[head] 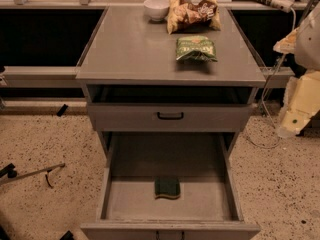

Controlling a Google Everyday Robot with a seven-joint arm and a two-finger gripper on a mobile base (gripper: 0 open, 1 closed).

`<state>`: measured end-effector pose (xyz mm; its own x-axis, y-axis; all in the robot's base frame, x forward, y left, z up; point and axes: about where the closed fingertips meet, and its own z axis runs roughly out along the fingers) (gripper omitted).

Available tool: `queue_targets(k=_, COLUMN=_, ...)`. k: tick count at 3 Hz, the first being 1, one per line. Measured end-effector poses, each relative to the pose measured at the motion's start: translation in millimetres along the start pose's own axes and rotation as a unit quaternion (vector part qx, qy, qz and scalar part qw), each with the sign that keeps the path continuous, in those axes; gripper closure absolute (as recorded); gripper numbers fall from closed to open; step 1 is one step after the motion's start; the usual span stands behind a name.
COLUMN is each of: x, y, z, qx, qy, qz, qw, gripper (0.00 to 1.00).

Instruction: Pick sponge from middle drawer and place on counter

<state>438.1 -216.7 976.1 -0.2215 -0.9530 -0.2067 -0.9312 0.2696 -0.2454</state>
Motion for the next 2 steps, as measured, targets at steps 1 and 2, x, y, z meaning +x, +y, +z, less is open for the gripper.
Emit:
queue_targets(k=1, x=0.0, y=0.0, z=0.0, qx=0.0, qy=0.0, qz=0.0, qw=1.0, gripper=0.0)
queue_targets(k=2, x=-0.1, y=1.6, z=4.7, qx=0.0, qy=-0.007, qz=0.003, qw=1.0, gripper=0.0)
